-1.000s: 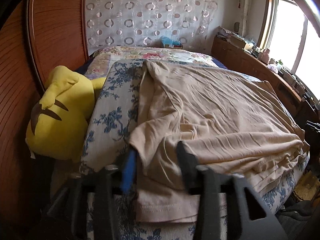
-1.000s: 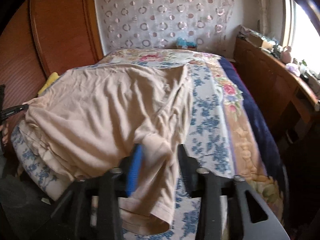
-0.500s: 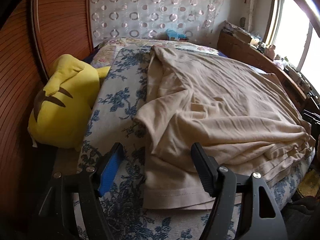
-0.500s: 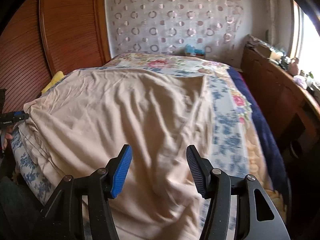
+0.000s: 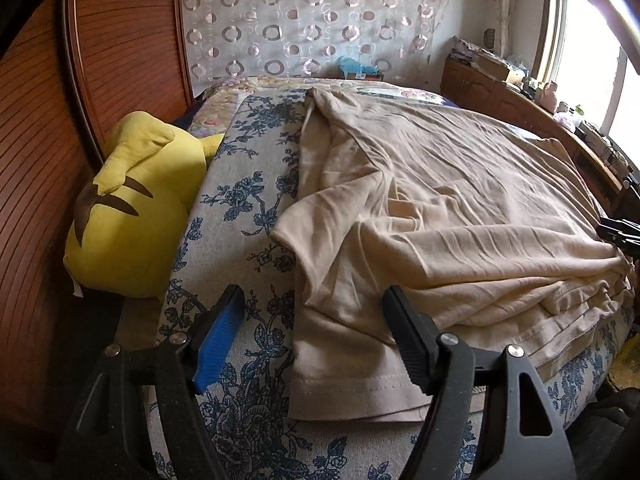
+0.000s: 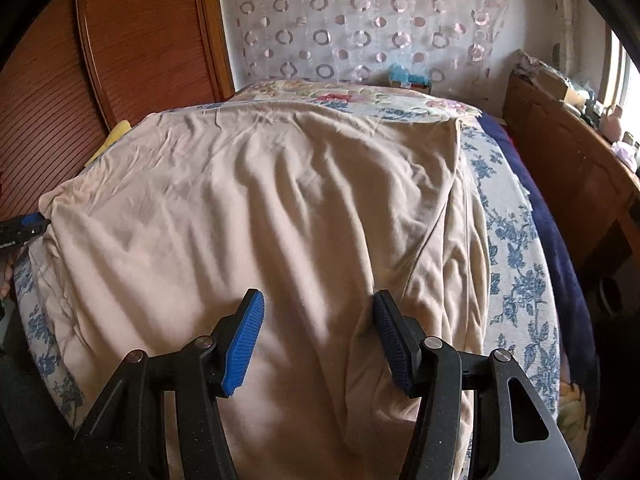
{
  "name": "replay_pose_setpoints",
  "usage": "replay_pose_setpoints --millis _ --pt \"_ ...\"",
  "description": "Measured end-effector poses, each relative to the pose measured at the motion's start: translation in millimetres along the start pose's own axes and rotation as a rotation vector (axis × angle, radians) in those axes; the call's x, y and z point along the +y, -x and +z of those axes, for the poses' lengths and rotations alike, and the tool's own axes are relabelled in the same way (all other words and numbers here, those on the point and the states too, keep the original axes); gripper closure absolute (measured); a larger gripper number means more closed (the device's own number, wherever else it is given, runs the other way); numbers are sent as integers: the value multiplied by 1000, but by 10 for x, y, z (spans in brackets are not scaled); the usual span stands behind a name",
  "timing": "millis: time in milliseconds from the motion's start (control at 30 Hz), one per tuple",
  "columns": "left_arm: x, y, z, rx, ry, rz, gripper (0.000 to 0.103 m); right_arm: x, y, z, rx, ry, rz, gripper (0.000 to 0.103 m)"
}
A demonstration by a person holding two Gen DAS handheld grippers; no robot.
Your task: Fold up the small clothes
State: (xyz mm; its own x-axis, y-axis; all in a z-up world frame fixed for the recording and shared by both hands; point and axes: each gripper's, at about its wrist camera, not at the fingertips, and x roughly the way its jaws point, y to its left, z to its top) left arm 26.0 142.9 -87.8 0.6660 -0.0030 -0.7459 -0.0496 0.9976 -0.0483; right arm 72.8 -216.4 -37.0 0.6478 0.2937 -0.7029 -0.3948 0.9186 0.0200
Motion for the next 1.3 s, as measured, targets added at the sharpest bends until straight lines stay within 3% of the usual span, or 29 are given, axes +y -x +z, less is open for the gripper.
replay_pose_setpoints --millis 200,333,433,500,633,933,1000,1133,1267,1300 --pt "-9 4 0 2 3 -5 30 35 -44 8 -2 24 21 33" --pt "-5 92 -16 -11 30 -57 30 74 -67 5 0 33 17 32" --pt "-22 200 -28 -45 30 -49 30 98 -74 1 2 41 8 31" --pt "-42 231 -41 -44 23 -39 39 99 -74 0 2 42 8 31" --pt "-19 200 -26 -43 40 -41 47 104 -72 -3 1 39 10 31" --pt "-47 21 -13 -21 38 -34 53 106 -71 -11 0 36 12 31" --pt "-68 16 -16 -29 28 -27 64 99 -63 -11 0 39 9 31" --pt "-85 13 0 -27 25 -31 70 124 -65 -12 6 53 -4 31" --pt "-86 4 15 -20 28 -58 95 138 -71 -14 10 65 -13 30" --pt "-85 12 23 -21 36 -69 96 139 -71 -19 10 65 -13 30"
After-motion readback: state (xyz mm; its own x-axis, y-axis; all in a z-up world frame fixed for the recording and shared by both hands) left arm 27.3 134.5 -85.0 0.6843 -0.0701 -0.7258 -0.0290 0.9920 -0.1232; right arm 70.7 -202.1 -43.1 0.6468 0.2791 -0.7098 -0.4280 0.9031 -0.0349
